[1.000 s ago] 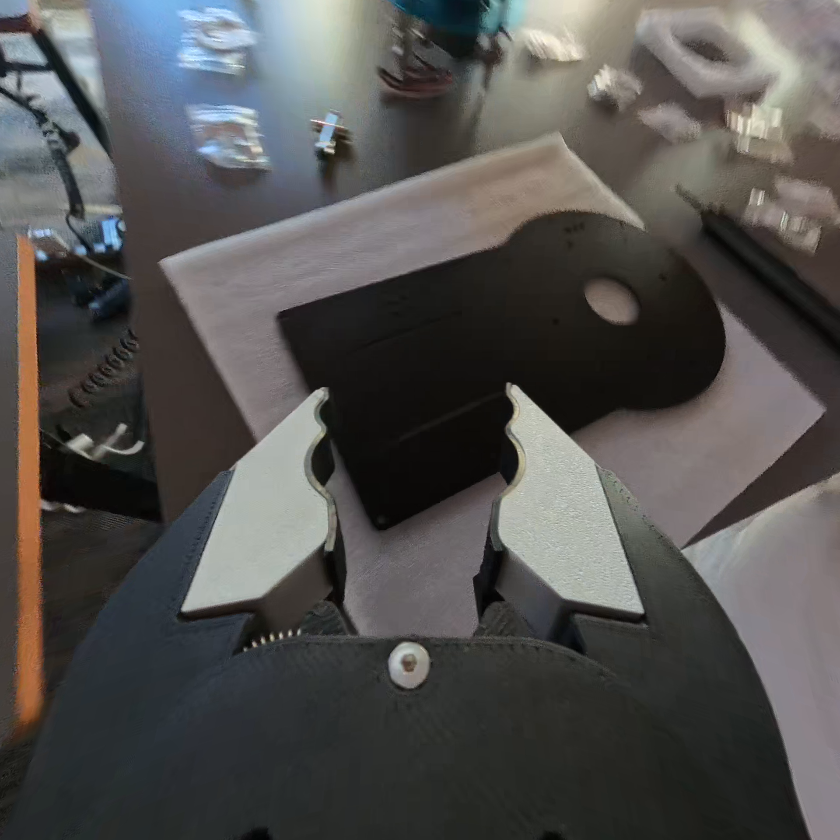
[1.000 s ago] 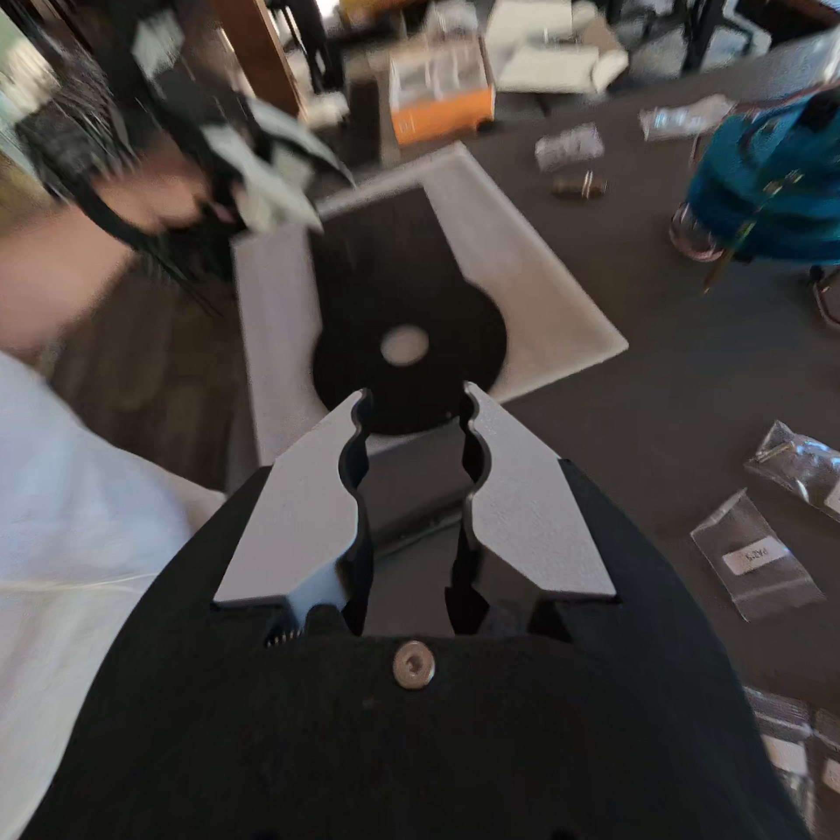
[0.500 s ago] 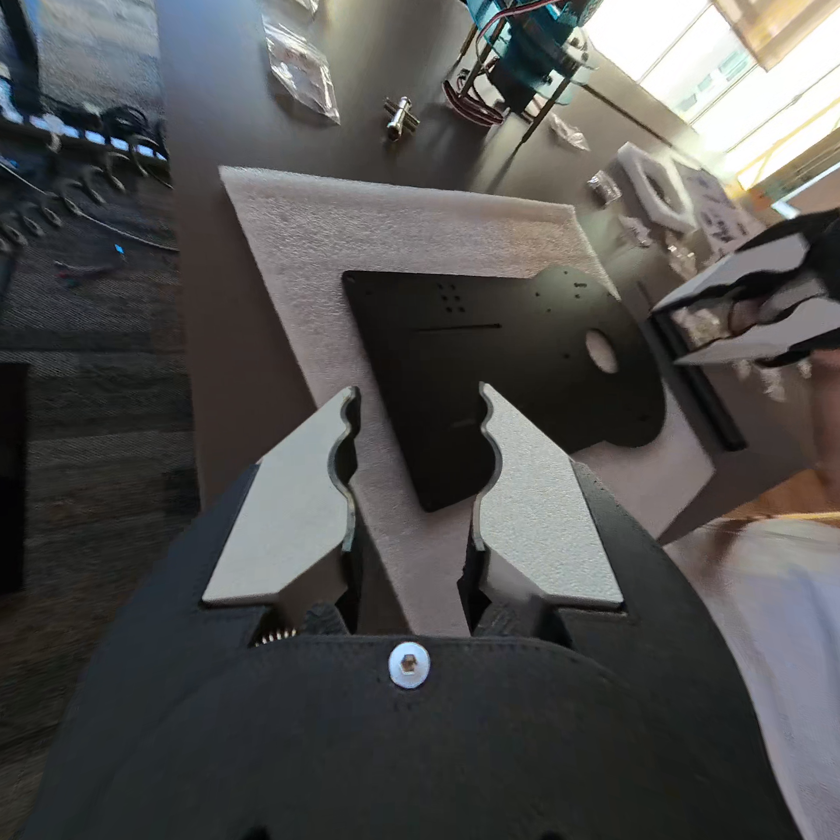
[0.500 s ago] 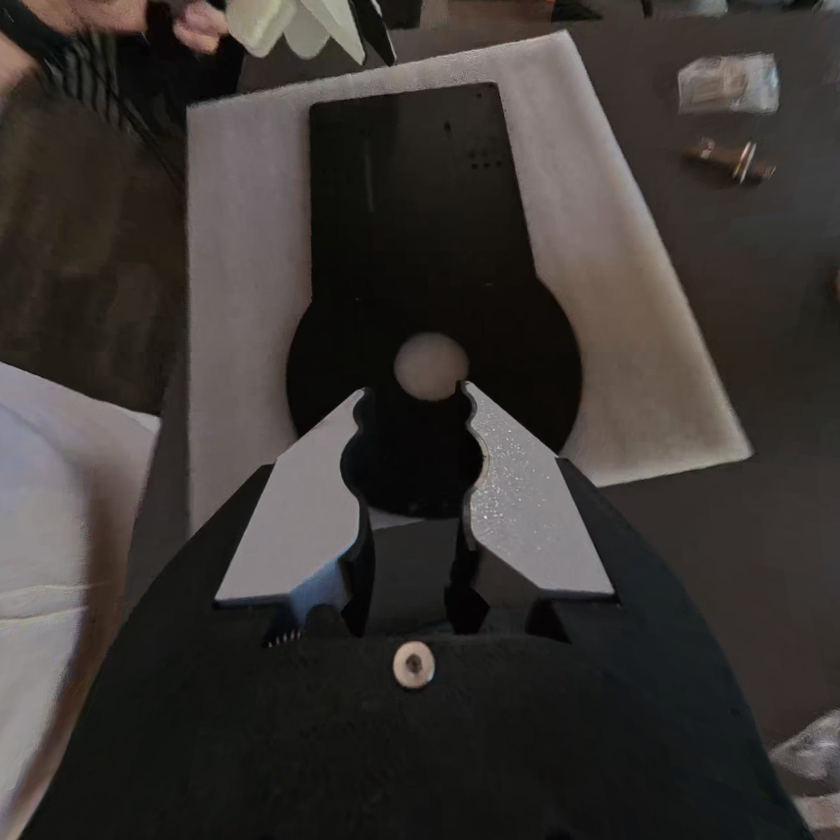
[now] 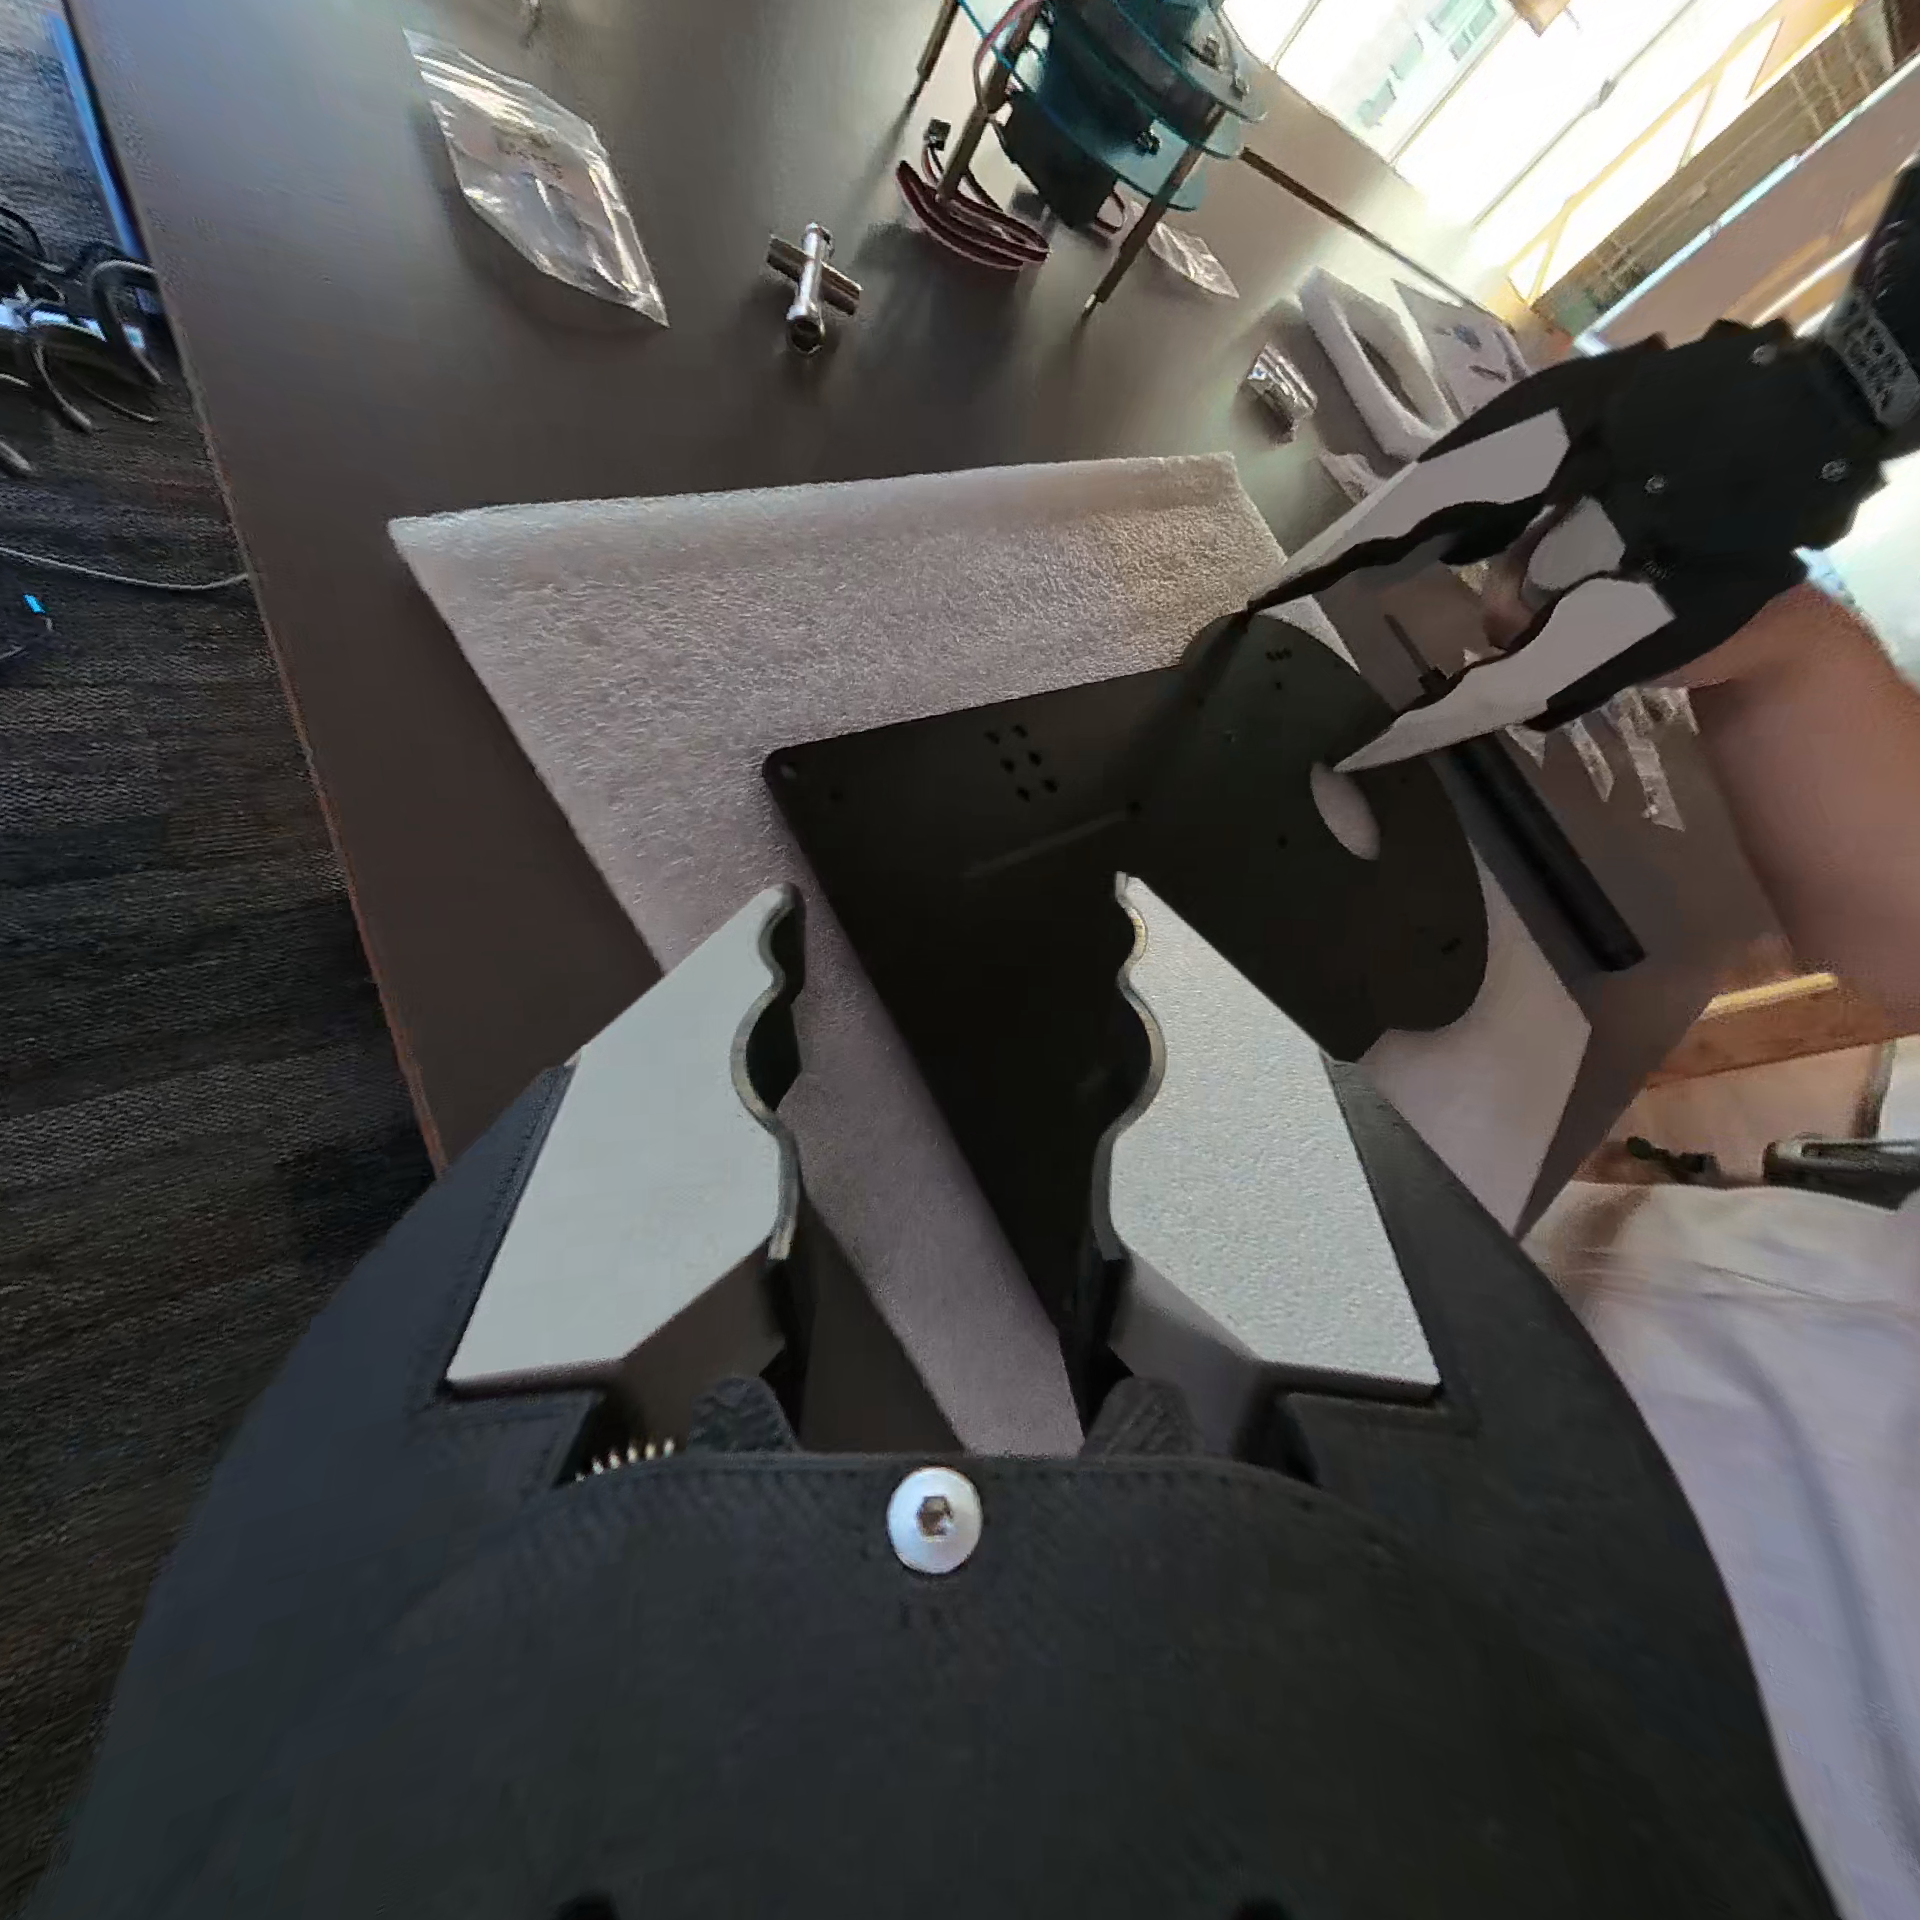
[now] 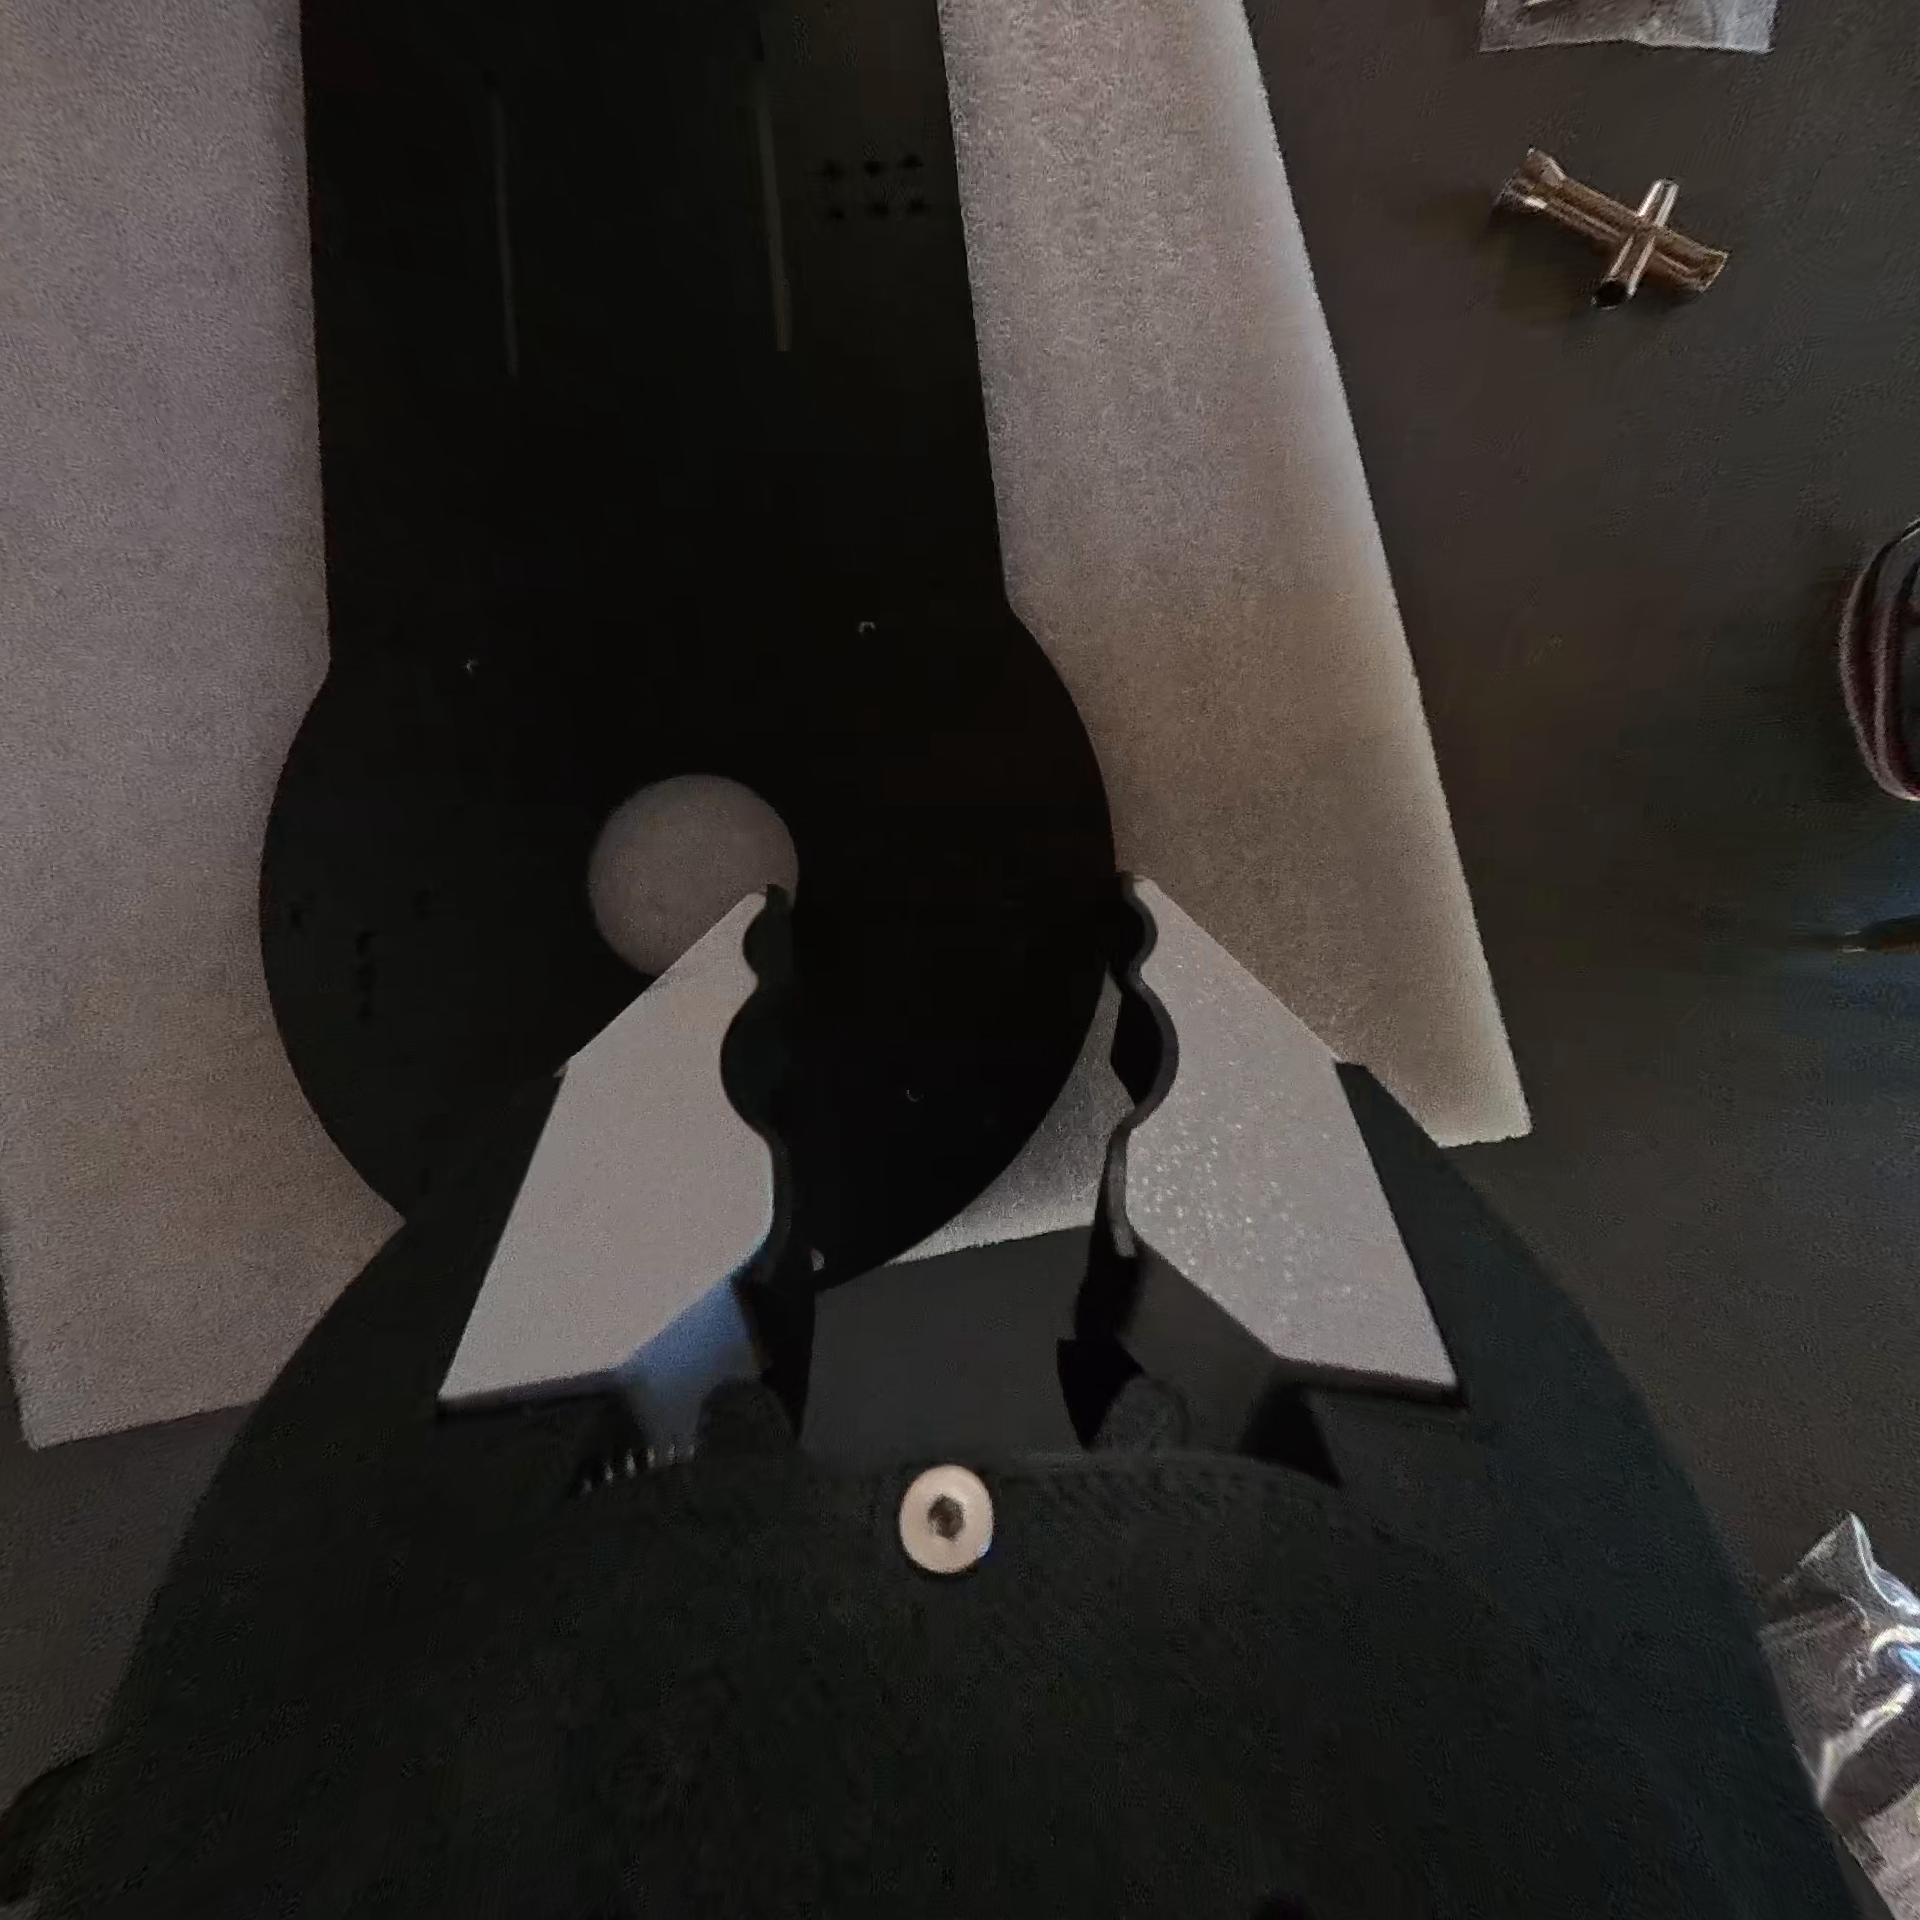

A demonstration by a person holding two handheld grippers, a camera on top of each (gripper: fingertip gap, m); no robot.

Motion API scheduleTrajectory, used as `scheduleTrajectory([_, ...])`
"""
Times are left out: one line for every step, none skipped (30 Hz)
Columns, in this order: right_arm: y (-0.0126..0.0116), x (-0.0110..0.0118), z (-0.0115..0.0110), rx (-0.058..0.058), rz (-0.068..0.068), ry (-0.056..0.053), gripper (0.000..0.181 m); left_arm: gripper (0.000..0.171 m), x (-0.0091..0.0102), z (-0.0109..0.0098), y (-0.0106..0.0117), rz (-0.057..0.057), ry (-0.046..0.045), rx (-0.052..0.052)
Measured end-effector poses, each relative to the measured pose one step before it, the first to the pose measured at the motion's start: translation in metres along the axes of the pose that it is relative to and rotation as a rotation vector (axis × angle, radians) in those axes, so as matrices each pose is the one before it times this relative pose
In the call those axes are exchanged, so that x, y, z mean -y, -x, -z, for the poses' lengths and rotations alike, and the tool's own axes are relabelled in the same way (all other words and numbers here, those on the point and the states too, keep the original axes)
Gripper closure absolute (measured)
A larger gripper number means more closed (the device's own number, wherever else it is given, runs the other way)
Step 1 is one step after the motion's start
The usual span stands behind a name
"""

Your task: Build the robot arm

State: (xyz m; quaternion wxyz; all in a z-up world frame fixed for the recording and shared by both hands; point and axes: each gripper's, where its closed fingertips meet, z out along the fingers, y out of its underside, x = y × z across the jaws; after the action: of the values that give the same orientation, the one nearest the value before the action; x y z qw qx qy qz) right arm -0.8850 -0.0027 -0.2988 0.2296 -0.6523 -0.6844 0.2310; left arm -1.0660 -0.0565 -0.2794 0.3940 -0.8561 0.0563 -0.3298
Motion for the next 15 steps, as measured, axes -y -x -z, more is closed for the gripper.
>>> scheduleTrajectory([-0.00001,0.00000,-0.00053,-0.0169,0.0065,-0.0008,0.120,0.118,-0.00125,-0.00249,0.00000,-0.0192,0.01081,0.0092])
scheduleTrajectory([0.00002,0.00003,-0.00019,-0.0015,-0.0173,-0.0031,0.119,0.121,-0.00109,-0.00160,0.00122,-0.0205,0.01337,0.0188])
scheduleTrajectory([-0.00029,0.00041,-0.00012,0.0056,-0.0246,-0.0062,0.120,0.122,-0.00055,-0.00114,0.00083,-0.0135,0.01096,0.0123])
scheduleTrajectory([-0.00034,0.00057,-0.00018,-0.0004,-0.0059,-0.0096,0.121,0.124,0.00008,-0.00082,0.00072,-0.0013,0.00282,0.0058])
scheduleTrajectory([-0.00010,0.00031,-0.00020,-0.0042,0.0003,-0.0070,0.121,0.125,0.00039,-0.00035,0.00080,0.0048,-0.00450,0.0033])
scheduleTrajectory([0.00008,0.00014,-0.00002,-0.0033,-0.0020,-0.0021,0.121,0.126,0.00034,0.00024,0.00037,0.0015,-0.00938,0.0009])
scheduleTrajectory([0.00011,0.00038,-0.00010,-0.0063,0.0059,-0.0017,0.121,0.126,0.00072,0.00046,-0.00005,0.0009,-0.01327,-0.0011])
scheduleTrajectory([0.00019,0.00090,-0.00042,-0.0074,0.0067,-0.0063,0.122,0.126,0.00082,0.00050,-0.00005,0.0036,-0.01272,-0.0015])
scheduleTrajectory([0.00074,0.00102,-0.00073,-0.0012,0.0001,-0.0076,0.122,0.126,0.00072,0.00026,-0.00019,0.0060,-0.00793,-0.0062])
scheduleTrajectory([0.00097,0.00120,-0.00088,0.0029,-0.0009,-0.0078,0.122,0.125,0.00062,0.00027,-0.00042,0.0164,-0.00352,-0.0161])
scheduleTrajectory([0.00049,0.00084,-0.00063,0.0001,0.0033,-0.0043,0.122,0.126,0.00128,0.00076,0.00023,0.0316,-0.00612,-0.0230])
scheduleTrajectory([0.00021,0.00056,-0.00041,-0.0012,0.0017,-0.0013,0.122,0.127,0.00185,0.00119,0.00033,0.0409,-0.01071,-0.0313])
scheduleTrajectory([0.00054,0.00102,-0.00072,-0.0001,0.0022,-0.0029,0.122,0.128,0.00185,0.00143,-0.00014,0.0439,-0.01175,-0.0384])
scheduleTrajectory([0.00077,0.00139,-0.00107,-0.0008,0.0045,-0.0023,0.122,0.128,0.00149,0.00126,-0.00041,0.0360,-0.00944,-0.0344])
scheduleTrajectory([0.00189,0.00145,-0.00092,0.0054,0.0107,-0.0006,0.123,0.129,0.00086,0.00088,-0.00028,0.0193,-0.00455,-0.0204])
